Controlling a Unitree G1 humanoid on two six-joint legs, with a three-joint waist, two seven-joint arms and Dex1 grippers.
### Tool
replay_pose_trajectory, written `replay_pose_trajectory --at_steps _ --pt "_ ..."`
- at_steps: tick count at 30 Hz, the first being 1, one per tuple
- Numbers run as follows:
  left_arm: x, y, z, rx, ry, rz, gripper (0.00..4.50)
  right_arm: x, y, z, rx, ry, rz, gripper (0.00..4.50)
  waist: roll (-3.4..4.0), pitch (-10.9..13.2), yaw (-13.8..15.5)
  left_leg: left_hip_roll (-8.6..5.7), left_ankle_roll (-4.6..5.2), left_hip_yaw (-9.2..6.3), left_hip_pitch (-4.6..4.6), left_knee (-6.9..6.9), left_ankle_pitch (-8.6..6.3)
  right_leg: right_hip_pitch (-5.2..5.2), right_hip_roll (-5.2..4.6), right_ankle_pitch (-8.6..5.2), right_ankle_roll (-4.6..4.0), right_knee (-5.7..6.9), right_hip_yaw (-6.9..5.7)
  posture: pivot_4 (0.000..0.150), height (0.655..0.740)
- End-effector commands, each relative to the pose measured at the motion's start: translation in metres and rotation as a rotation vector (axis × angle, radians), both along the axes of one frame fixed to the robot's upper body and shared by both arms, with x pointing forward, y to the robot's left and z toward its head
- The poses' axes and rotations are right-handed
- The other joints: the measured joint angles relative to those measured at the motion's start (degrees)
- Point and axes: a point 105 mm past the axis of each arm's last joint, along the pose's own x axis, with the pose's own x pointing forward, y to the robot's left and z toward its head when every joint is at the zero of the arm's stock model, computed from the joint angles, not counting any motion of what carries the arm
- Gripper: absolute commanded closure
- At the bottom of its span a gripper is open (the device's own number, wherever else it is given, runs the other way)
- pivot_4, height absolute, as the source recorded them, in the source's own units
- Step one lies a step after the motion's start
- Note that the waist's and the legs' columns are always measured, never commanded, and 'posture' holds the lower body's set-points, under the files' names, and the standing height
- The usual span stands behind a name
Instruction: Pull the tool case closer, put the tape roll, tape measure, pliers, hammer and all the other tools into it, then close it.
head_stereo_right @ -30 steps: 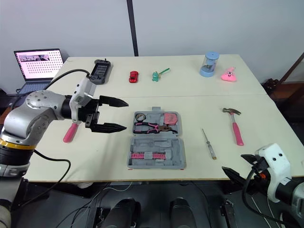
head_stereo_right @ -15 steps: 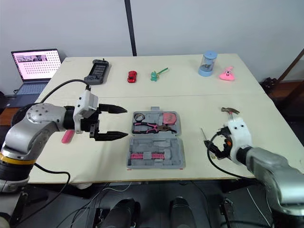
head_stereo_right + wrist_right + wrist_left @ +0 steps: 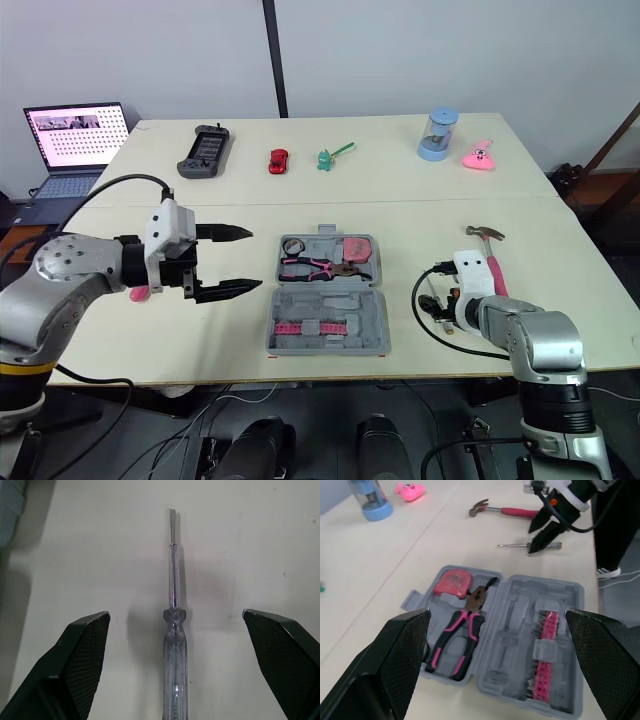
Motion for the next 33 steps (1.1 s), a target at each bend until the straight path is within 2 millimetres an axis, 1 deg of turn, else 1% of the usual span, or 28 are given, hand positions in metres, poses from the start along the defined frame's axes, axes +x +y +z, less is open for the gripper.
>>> replay_pose_trajectory --at_steps 1,3,5,8,10,11,17,20,22,23,26,28,30,33 --pt "-0.002 -0.001 0.008 0.005 -0.045 0.004 0.00 0.005 0.001 0.001 0.001 -0.027 0.003 0.25 0.00 0.00 0.01 -0.01 0.00 0.00 0.00 0.00 0.00 0.00 0.00 0.00 0.00 0.00 0.00 0.150 0.6753" --pt "-0.003 -0.002 0.007 0.008 -0.041 0.000 0.00 0.006 0.001 -0.003 0.005 -0.023 0.003 0.79 0.00 0.00 -0.02 -0.01 0.00 0.00 0.00 0.00 0.00 0.00 0.00 0.00 0.00 0.00 0.00 0.150 0.6753" --pt "-0.004 -0.002 0.005 0.012 -0.035 -0.005 0.00 0.006 0.002 -0.008 0.002 -0.013 0.004 1.73 -0.01 0.00 -0.02 -0.01 0.00 0.00 0.00 0.00 0.00 0.00 0.01 0.00 0.00 0.00 0.00 0.150 0.6753" --pt "-0.003 -0.001 0.005 0.018 -0.038 0.002 0.00 0.003 0.003 -0.015 0.017 0.002 0.010 3.30 -0.01 0.00 -0.18 0.00 0.00 0.00 0.01 0.00 0.00 0.00 0.07 0.00 0.00 0.00 0.00 0.150 0.6753" --pt "-0.002 -0.002 0.005 0.017 -0.041 0.003 0.00 0.003 0.005 -0.016 0.023 0.001 0.015 4.34 -0.02 -0.01 -0.27 0.02 0.00 0.00 0.02 0.00 0.00 0.00 0.10 0.00 0.00 0.01 0.00 0.150 0.6753" --pt "-0.002 -0.003 0.004 0.017 -0.042 0.001 0.00 0.003 0.006 -0.016 0.025 -0.001 0.017 4.47 -0.03 -0.02 -0.29 0.03 0.00 0.00 0.03 0.00 0.00 0.00 0.11 0.00 0.00 0.01 0.00 0.150 0.6753" --pt "-0.002 -0.005 0.003 0.013 -0.038 -0.002 0.00 0.003 0.017 -0.007 0.055 -0.011 0.012 4.47 -0.03 -0.02 -0.30 0.04 0.00 -0.01 0.03 0.00 0.00 0.00 0.14 0.00 -0.01 0.01 0.00 0.150 0.6753" --pt "-0.002 -0.006 0.002 0.012 -0.037 -0.002 0.00 0.005 0.032 -0.002 0.117 -0.021 -0.002 4.47 -0.03 -0.02 -0.32 0.06 0.00 -0.02 0.03 0.00 0.00 0.00 0.16 0.00 -0.01 0.02 0.01 0.150 0.6753" --pt "-0.003 -0.007 0.001 0.012 -0.037 -0.005 0.00 0.003 0.044 -0.006 0.112 -0.003 0.004 4.47 -0.02 -0.03 -0.31 0.06 0.00 -0.02 0.03 0.00 0.00 -0.01 0.17 0.00 -0.01 0.03 0.01 0.150 0.6753" --pt "-0.004 -0.008 0.000 0.009 -0.034 -0.007 0.00 0.003 0.045 -0.007 0.104 -0.004 -0.009 4.47 -0.02 -0.03 -0.30 0.07 0.00 -0.02 0.03 0.00 0.00 -0.02 0.17 0.00 -0.01 0.04 0.02 0.150 0.6753" --pt "-0.006 -0.009 -0.001 0.005 -0.027 -0.008 0.00 0.008 0.036 -0.007 0.024 -0.039 -0.056 4.47 -0.03 -0.04 -0.25 0.06 0.00 -0.02 0.03 0.00 0.00 -0.02 0.16 0.00 -0.01 0.04 0.04 0.150 0.6753" --pt "-0.006 -0.008 -0.001 0.003 -0.027 -0.003 0.00 0.014 0.027 -0.004 -0.069 -0.079 -0.052 4.47 -0.03 -0.04 -0.23 0.05 -0.02 -0.01 0.04 0.01 0.01 -0.02 0.16 0.00 -0.01 0.04 0.04 0.150 0.6753" --pt "-0.006 -0.008 -0.001 0.004 -0.027 -0.001 0.00 0.016 0.023 -0.005 -0.078 -0.086 -0.067 4.47 -0.03 -0.04 -0.23 0.04 -0.02 0.00 0.04 0.02 0.01 -0.01 0.15 0.01 -0.01 0.04 0.04 0.150 0.6753" --pt "-0.005 -0.008 -0.001 0.004 -0.028 -0.001 0.00 0.019 0.023 -0.006 -0.067 -0.086 -0.069 4.47 -0.04 -0.05 -0.16 0.03 -0.02 -0.01 0.06 0.04 0.01 0.05 0.15 0.01 -0.01 0.05 0.04 0.150 0.6753"
